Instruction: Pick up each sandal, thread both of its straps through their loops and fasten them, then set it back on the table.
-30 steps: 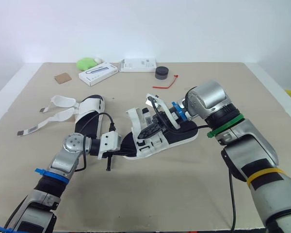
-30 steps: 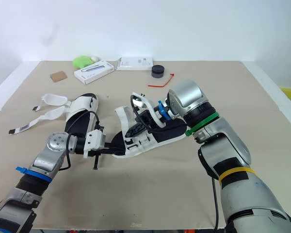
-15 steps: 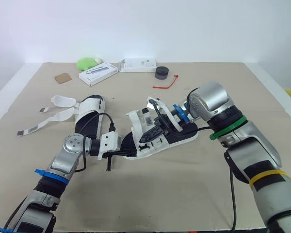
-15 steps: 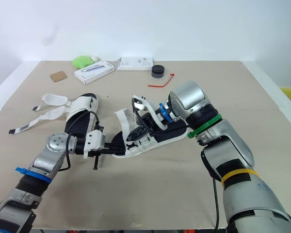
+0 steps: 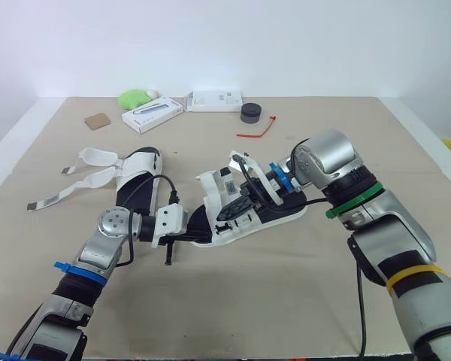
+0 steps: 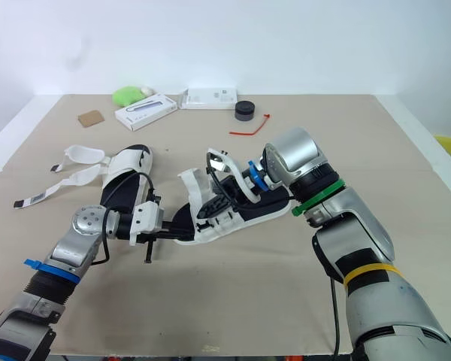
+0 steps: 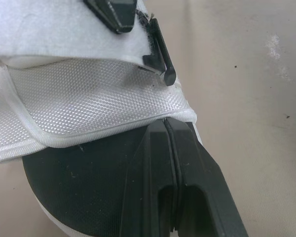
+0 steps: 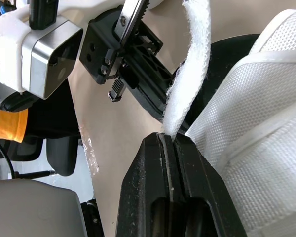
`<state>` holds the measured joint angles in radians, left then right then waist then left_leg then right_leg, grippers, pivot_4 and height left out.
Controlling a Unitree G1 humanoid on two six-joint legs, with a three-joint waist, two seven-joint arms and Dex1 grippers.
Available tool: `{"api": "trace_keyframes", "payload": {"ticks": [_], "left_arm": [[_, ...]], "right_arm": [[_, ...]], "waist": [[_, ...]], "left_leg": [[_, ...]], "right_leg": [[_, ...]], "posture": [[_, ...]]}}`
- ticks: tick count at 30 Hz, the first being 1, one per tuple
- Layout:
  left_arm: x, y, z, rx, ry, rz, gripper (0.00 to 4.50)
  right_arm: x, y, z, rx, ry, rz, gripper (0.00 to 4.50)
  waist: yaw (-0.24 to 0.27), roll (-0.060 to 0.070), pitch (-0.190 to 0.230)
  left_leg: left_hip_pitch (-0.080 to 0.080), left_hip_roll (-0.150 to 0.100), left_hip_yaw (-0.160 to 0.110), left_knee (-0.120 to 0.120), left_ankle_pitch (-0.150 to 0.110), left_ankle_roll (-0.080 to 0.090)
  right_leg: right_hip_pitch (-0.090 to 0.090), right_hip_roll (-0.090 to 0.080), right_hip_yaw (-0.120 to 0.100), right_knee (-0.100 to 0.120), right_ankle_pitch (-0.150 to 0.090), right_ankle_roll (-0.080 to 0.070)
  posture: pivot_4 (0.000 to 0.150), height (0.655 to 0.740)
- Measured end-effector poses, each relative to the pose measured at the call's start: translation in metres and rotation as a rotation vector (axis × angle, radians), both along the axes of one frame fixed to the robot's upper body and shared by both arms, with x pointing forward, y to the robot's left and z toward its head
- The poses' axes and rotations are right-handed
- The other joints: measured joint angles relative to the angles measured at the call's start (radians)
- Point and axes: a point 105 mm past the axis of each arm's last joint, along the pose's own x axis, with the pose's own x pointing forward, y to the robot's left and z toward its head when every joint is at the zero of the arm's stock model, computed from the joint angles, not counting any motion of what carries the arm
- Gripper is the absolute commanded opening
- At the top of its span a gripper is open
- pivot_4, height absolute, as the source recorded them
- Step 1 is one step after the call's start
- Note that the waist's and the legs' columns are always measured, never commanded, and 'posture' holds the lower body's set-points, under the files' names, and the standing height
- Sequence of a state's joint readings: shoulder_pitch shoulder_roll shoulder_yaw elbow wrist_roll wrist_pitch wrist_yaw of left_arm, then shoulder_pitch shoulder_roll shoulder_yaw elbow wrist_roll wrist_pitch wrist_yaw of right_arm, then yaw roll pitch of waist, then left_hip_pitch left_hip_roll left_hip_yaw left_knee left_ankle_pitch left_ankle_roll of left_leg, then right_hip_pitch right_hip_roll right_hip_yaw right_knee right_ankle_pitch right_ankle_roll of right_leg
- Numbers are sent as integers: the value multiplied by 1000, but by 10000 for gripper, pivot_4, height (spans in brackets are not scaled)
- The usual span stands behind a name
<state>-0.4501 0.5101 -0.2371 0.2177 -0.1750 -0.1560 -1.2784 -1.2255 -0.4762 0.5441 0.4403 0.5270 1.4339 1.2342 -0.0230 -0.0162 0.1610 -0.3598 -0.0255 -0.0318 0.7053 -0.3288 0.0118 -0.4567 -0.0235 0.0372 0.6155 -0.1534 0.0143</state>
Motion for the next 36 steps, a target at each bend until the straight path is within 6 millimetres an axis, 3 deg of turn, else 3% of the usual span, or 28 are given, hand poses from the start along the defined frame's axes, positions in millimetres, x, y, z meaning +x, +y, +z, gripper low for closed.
{"api": "trace_keyframes", "payload": {"ticks": [14,36], "left_arm": [[-1,0,0,-1,-1,0,0],[-2,-3,0,-8,-1,-9,0]], "right_arm": [[8,-4,-9,-46,-47,6,396],[-9,-6,-8,-72,-132,132,396]], "waist": [[0,0,0],[3,0,0]], "left_leg": [[0,0,0,0,0,0],[0,-1,-1,0,0,0]], "right_leg": [[0,0,0,0,0,0],[1,0,-1,-2,0,0]], "posture": [[1500,7400],[1500,7400]]}}
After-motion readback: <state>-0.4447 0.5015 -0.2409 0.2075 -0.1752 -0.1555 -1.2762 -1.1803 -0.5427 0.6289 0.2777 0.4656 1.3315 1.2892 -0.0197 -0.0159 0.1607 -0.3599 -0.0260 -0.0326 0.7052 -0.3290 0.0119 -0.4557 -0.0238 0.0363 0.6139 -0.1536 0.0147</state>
